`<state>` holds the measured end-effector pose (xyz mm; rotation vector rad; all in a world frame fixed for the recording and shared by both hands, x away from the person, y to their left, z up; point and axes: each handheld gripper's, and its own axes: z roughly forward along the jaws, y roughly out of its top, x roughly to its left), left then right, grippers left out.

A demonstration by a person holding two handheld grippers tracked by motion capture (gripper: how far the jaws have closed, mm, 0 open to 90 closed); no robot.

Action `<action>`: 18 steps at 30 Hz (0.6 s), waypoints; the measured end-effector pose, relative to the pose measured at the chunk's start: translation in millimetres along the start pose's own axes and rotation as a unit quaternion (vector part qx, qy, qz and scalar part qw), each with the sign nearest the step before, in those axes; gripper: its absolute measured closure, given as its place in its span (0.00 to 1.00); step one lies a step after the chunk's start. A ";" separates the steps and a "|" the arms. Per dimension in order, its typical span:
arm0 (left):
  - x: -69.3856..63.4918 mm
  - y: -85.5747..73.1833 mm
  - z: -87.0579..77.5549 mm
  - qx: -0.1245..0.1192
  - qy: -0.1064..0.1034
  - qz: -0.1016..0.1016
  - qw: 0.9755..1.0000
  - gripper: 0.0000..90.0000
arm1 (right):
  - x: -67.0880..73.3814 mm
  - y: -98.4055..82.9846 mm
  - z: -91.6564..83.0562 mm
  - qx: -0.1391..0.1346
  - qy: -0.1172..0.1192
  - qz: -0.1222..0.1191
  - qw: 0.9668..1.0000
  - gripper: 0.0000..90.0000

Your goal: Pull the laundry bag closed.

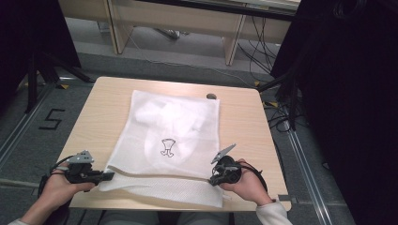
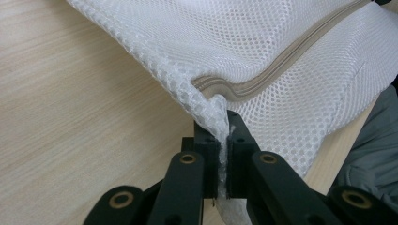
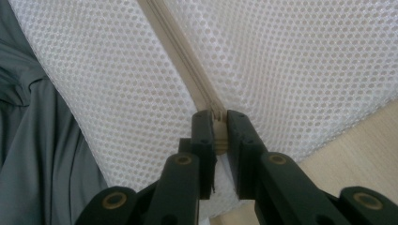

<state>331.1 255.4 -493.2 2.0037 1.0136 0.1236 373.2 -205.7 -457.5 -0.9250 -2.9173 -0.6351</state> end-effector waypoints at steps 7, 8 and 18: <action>-0.1 -0.1 0.2 0.000 0.000 -0.001 1.000 0.95 | -2.9 -5.5 -2.0 0.004 -0.001 0.004 1.000 0.92; -0.2 -0.1 0.2 0.001 -0.001 -0.002 1.000 0.95 | -3.9 -7.0 -2.3 0.002 -0.004 0.006 1.000 0.92; -0.3 -0.2 0.2 0.002 -0.001 -0.001 1.000 0.95 | -7.0 -14.5 -2.5 0.012 -0.006 0.009 1.000 0.92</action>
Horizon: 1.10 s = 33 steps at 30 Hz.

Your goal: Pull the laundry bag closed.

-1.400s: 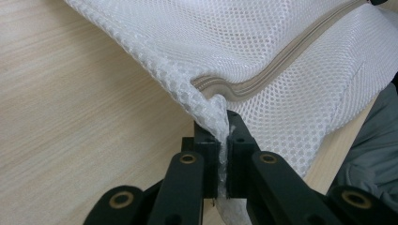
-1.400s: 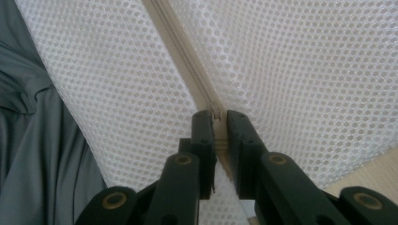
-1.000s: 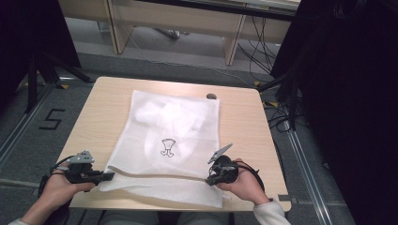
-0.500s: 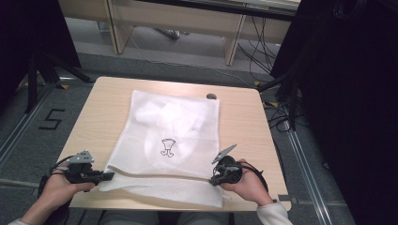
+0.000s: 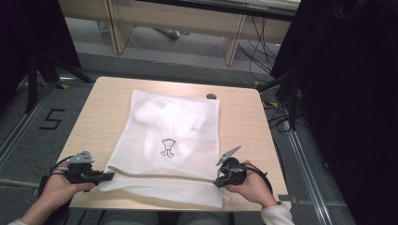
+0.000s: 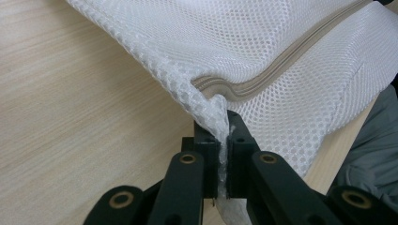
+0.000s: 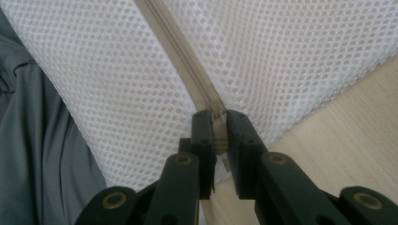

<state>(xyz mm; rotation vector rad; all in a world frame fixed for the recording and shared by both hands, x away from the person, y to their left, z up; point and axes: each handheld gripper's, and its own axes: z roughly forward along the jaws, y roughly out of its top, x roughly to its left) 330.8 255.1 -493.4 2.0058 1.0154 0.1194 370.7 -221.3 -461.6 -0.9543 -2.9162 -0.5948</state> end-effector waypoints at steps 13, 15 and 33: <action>0.3 -0.3 0.5 0.009 -0.005 0.000 1.000 0.94 | 0.7 -1.9 6.5 0.011 -0.001 0.000 1.000 0.91; 0.5 -0.4 0.6 0.009 -0.005 -0.001 1.000 0.94 | 0.6 -2.3 6.6 0.010 -0.001 0.003 1.000 0.90; 1.6 -4.1 3.0 0.007 0.016 -0.003 1.000 0.73 | -6.1 -7.0 5.5 -0.075 -0.034 0.028 0.996 0.59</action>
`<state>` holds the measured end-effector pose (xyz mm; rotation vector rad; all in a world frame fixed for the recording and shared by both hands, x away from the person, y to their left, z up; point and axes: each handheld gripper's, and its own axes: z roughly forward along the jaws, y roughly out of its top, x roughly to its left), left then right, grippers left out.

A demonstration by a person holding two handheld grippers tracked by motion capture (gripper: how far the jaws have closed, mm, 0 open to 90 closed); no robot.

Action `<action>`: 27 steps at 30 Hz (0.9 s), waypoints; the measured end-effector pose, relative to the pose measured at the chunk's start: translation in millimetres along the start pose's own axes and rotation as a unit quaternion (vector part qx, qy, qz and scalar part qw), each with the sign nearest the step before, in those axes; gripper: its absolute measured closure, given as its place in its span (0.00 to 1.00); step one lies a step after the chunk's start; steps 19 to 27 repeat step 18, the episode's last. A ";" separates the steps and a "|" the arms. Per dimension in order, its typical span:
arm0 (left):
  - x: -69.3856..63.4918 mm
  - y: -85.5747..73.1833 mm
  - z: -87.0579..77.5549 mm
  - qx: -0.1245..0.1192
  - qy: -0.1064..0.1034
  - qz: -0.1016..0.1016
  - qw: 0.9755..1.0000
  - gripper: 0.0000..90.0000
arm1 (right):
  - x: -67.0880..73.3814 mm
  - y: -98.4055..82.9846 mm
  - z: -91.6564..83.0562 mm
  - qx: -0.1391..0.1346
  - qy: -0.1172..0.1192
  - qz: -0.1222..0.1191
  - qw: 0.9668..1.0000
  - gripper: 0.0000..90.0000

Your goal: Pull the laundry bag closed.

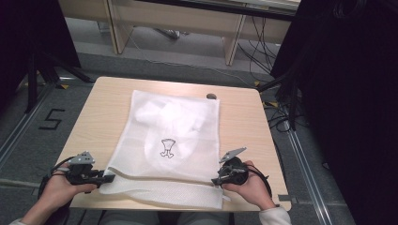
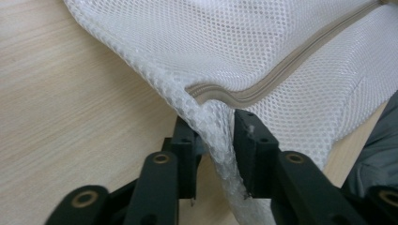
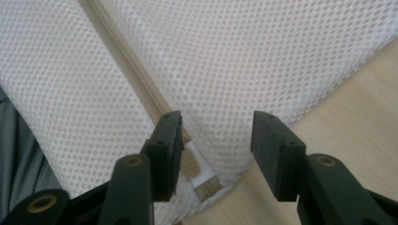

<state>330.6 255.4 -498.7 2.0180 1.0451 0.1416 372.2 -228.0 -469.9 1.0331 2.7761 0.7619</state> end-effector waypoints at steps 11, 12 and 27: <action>4.5 3.6 -11.9 -0.072 0.056 0.033 0.995 0.35 | -6.2 -1.3 0.8 -0.074 -0.031 0.009 0.997 0.51; 3.8 4.3 -13.3 -0.079 0.061 0.029 0.995 0.35 | -6.5 -1.3 1.1 -0.075 -0.032 0.012 0.997 0.50; 3.4 6.4 -15.5 -0.108 0.072 0.020 0.991 0.34 | -11.4 -2.0 -3.8 -0.062 -0.028 0.049 0.996 0.49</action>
